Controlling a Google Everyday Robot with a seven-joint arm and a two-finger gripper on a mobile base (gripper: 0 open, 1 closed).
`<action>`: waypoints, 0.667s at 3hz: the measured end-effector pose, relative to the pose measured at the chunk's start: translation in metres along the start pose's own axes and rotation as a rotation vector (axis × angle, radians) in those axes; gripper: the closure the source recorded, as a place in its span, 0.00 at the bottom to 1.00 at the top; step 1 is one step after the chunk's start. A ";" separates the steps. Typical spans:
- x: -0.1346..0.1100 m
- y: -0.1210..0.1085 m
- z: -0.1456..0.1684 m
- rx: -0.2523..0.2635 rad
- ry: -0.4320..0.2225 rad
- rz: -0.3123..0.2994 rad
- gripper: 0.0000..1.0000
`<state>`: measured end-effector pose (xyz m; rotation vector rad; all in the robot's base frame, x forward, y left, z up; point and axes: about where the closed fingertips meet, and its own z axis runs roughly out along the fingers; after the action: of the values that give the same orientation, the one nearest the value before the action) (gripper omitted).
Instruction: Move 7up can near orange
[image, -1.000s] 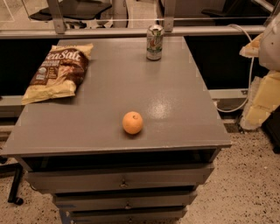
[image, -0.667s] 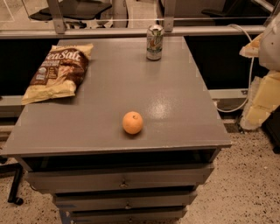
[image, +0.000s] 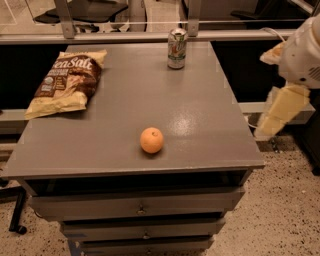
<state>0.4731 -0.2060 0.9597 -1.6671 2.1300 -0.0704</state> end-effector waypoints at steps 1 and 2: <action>-0.022 -0.054 0.043 0.074 -0.126 -0.036 0.00; -0.051 -0.114 0.081 0.125 -0.230 -0.062 0.00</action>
Offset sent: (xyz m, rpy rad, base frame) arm 0.2518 0.0640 -0.0138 0.2774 -0.3329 0.1446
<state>0.6166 -0.1714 0.9357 -1.5863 1.8660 -0.0277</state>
